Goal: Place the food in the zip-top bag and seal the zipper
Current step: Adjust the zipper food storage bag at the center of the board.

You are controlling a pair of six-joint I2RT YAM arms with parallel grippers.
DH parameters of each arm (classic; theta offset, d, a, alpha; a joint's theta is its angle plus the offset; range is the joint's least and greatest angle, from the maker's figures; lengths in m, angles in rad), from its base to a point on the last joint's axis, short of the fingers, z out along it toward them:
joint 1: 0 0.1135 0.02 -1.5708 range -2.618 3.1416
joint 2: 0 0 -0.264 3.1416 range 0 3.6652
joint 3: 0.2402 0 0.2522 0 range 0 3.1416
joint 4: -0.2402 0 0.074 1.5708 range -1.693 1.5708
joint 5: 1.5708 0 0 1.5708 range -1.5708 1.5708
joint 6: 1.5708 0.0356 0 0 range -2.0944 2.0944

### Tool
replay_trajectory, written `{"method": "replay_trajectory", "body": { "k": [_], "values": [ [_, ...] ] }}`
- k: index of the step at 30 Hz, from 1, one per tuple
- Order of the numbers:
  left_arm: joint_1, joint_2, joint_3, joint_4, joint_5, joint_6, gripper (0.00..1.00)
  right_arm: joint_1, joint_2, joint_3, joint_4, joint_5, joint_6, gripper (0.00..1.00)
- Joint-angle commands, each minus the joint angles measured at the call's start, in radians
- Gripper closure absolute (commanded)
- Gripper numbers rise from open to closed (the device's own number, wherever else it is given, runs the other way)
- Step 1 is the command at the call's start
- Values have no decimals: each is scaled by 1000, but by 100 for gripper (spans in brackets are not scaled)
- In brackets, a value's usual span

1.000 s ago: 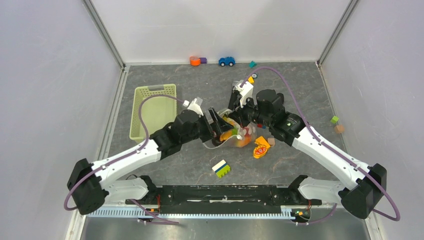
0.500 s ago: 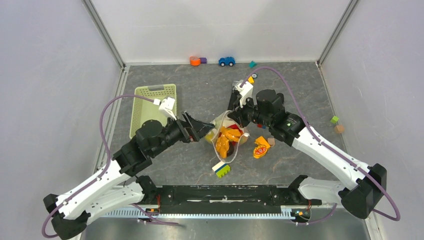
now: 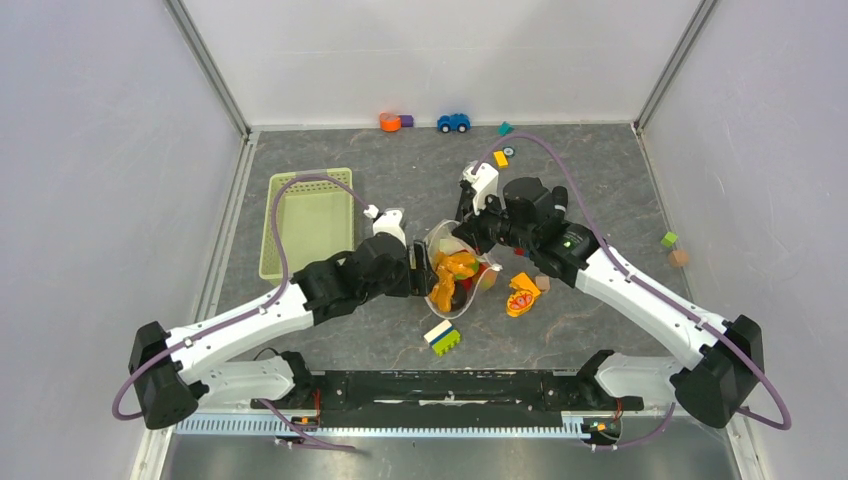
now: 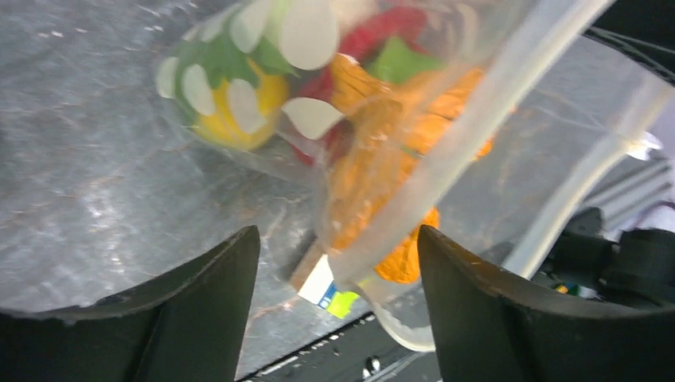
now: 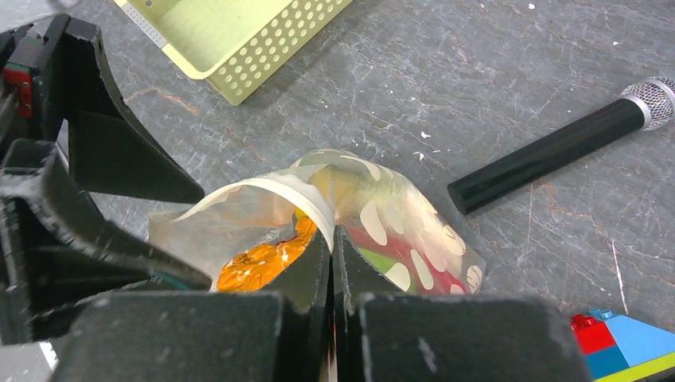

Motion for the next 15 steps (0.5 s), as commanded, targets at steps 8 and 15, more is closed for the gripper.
{"method": "replay_trajectory", "body": {
  "k": [8, 15],
  "values": [
    [-4, -35, 16, -51, -303, -26, 98, 5, 2, 50, 25, -51, -59, 100],
    [-1, -166, -58, -116, -449, -139, 98, 3, -52, -32, 161, -343, -187, 33]
  ]
}}
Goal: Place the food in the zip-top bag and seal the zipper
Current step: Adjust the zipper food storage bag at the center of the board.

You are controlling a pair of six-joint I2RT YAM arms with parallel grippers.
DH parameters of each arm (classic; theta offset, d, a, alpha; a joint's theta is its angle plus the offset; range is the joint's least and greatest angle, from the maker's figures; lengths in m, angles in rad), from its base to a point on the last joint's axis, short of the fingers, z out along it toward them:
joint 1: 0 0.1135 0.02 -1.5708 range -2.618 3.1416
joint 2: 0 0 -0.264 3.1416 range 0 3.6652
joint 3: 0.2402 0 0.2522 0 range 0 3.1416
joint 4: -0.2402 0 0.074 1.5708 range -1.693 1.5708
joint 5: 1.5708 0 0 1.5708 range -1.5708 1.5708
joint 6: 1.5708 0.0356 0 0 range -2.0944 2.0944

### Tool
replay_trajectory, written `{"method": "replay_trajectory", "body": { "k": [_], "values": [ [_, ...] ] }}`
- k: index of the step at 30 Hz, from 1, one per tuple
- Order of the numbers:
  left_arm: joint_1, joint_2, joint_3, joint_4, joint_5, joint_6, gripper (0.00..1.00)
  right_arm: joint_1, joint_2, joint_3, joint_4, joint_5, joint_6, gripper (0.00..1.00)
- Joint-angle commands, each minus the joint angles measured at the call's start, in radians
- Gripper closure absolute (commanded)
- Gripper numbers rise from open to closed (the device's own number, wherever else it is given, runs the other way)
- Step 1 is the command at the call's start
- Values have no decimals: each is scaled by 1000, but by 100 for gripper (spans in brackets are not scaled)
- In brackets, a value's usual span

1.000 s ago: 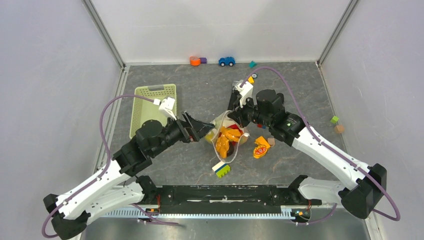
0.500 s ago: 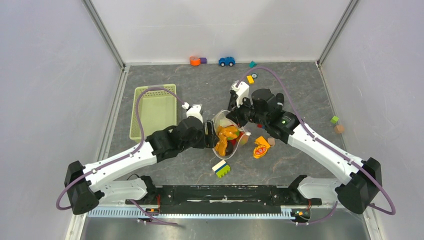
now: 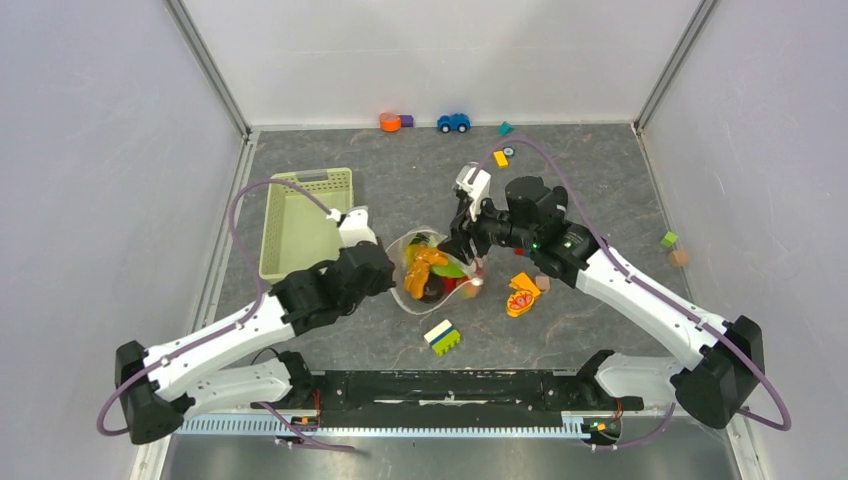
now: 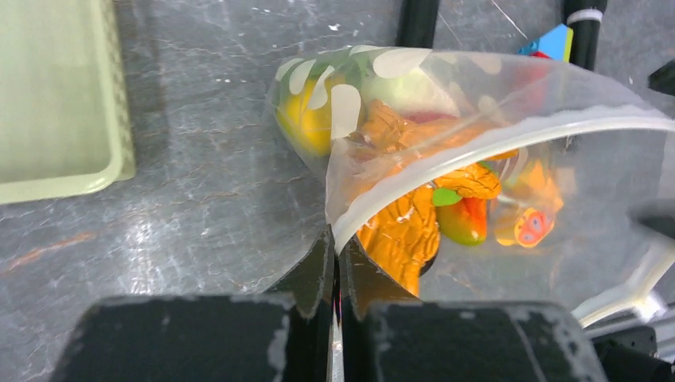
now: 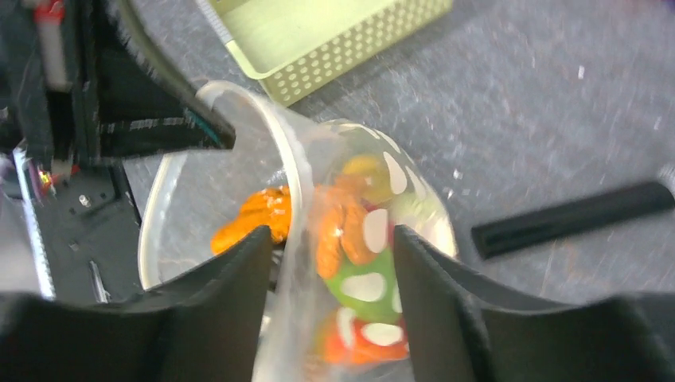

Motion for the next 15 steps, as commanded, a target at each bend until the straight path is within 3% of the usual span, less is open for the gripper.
{"method": "replay_trajectory", "body": {
  "k": [1, 2, 3, 8, 15],
  "values": [
    [0, -92, -38, -44, -164, -109, 98, 3, -65, -50, 167, -247, -111, 18],
    [0, -105, -45, -53, -175, -119, 98, 3, -79, -70, 198, -260, -118, 7],
    [0, -114, -48, -60, -181, -127, 98, 4, -91, -87, 221, -263, -127, 2],
    [-1, -116, -38, -108, -205, -184, 98, 2, -192, -169, 309, -272, -198, 2],
    [-1, -102, -12, -138, -203, -186, 98, 3, -493, -519, 432, -366, -447, 2]
  ]
}}
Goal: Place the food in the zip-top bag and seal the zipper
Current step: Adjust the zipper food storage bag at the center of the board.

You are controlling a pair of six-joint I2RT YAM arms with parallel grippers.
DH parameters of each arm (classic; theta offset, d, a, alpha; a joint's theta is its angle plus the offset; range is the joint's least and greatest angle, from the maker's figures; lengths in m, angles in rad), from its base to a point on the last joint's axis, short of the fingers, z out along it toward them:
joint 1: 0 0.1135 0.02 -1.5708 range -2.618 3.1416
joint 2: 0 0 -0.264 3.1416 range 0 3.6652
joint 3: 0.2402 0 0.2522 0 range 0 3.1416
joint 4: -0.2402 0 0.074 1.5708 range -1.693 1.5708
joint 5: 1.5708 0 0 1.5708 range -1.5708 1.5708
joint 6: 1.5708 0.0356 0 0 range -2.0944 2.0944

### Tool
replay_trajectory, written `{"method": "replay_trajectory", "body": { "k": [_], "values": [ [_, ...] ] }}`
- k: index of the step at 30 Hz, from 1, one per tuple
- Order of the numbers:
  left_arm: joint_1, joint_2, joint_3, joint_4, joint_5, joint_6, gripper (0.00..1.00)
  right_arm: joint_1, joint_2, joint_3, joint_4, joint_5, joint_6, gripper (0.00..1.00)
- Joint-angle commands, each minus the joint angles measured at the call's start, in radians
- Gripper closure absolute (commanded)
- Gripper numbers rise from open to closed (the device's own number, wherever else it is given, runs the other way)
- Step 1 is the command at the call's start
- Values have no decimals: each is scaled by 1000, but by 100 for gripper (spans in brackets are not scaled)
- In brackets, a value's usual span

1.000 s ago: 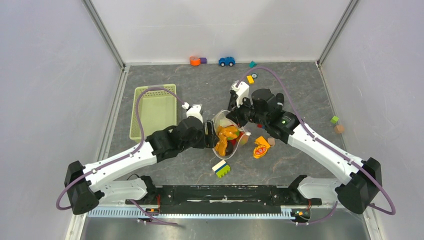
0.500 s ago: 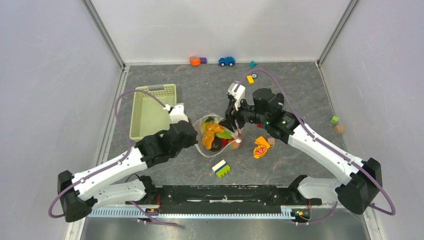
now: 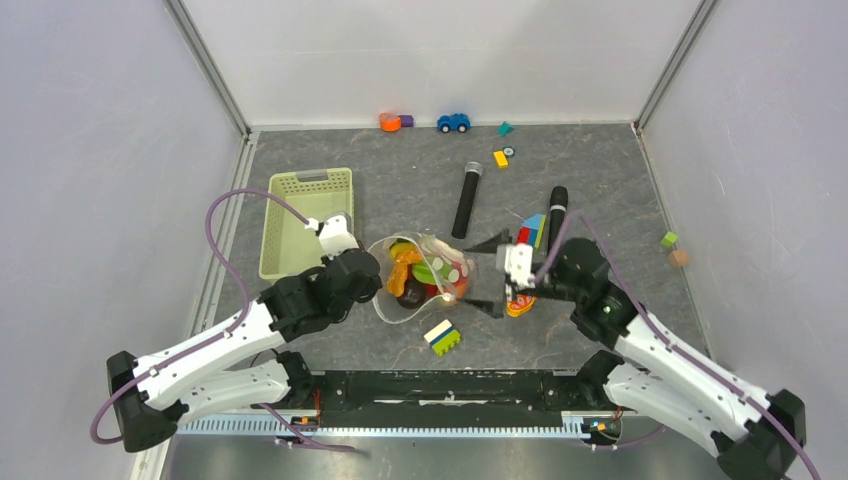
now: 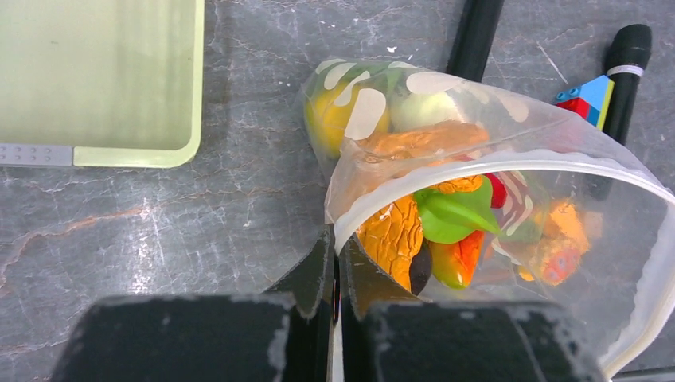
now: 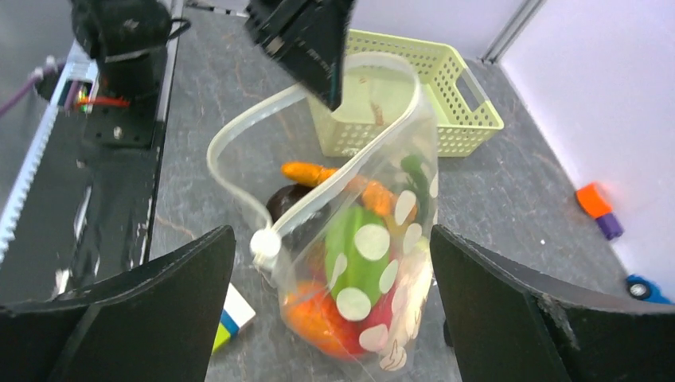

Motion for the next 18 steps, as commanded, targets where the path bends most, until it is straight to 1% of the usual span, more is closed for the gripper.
{"method": "replay_trajectory", "body": {
  "k": [1, 4, 7, 11, 13, 15, 16, 18],
  "values": [
    [-1, 5, 33, -28, -61, -58, 98, 1, -154, -163, 85, -68, -191, 2],
    [-1, -1, 30, -24, -55, -63, 98, 0, -211, -250, 65, -140, -252, 3],
    [-1, 1, 36, -24, -35, -59, 98, 2, -214, -299, 79, -164, -257, 4],
    [0, 4, 41, -20, -21, -59, 98, 1, -134, -317, 174, -151, -190, 7],
    [-1, 6, 44, -19, -16, -58, 98, 3, -77, -298, 175, -150, -180, 10],
    [0, 11, 45, -17, -10, -57, 98, 3, -30, -284, 176, -183, -206, 16],
    [0, 14, 45, -16, -8, -59, 98, 5, -16, -291, 210, -213, -201, 17],
    [0, 18, 44, -13, 0, -61, 98, 8, -1, -330, 346, -240, -148, 18]
  ]
}}
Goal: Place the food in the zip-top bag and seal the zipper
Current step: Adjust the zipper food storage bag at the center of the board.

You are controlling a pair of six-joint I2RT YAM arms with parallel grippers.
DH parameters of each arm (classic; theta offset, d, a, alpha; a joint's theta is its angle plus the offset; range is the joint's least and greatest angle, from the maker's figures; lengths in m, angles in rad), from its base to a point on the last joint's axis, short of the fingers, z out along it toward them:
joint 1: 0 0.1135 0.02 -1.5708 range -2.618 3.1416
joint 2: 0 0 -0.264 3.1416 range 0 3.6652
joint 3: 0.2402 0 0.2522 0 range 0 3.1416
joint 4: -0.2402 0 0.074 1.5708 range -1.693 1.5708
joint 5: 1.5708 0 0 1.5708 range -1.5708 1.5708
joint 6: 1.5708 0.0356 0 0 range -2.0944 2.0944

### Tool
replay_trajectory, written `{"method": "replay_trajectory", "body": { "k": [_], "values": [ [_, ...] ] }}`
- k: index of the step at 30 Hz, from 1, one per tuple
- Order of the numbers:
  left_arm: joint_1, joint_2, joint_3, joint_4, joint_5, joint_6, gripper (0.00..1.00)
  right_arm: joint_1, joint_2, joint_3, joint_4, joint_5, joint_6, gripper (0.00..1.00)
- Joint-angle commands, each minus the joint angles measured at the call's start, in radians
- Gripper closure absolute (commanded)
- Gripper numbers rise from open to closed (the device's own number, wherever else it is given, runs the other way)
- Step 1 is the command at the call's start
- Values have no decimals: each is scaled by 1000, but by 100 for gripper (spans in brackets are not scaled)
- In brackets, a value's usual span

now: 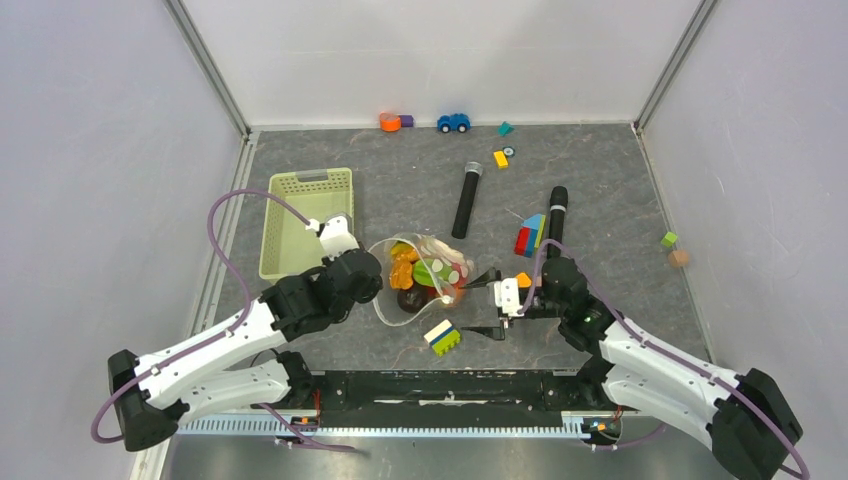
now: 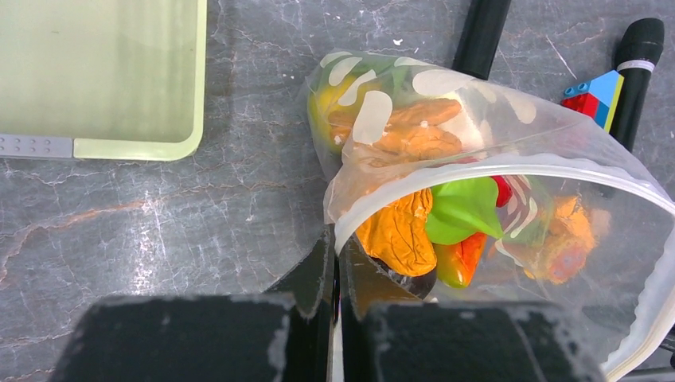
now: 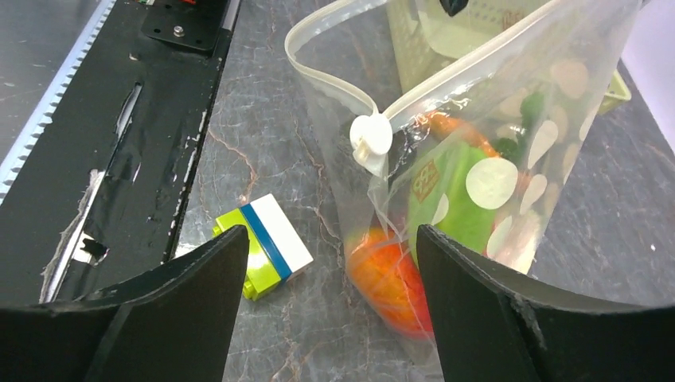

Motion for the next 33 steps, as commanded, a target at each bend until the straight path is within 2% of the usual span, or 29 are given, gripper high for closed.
{"method": "replay_trajectory", "body": {
  "k": [1, 11, 17, 25, 33],
  "values": [
    [-1, 13, 43, 15, 5, -42, 98, 8, 31, -30, 282, -85, 67, 18],
    [0, 14, 40, 45, 58, -25, 98, 40, 104, -89, 503, -13, 156, 22],
    [-1, 9, 38, 45, 68, -31, 98, 63, 156, -81, 518, 51, 173, 22],
    [0, -2, 37, 45, 84, -34, 98, 99, 204, -91, 623, 144, 220, 23],
    [-1, -22, 29, 45, 89, -40, 98, 113, 283, -72, 624, 189, 208, 24]
  ]
}}
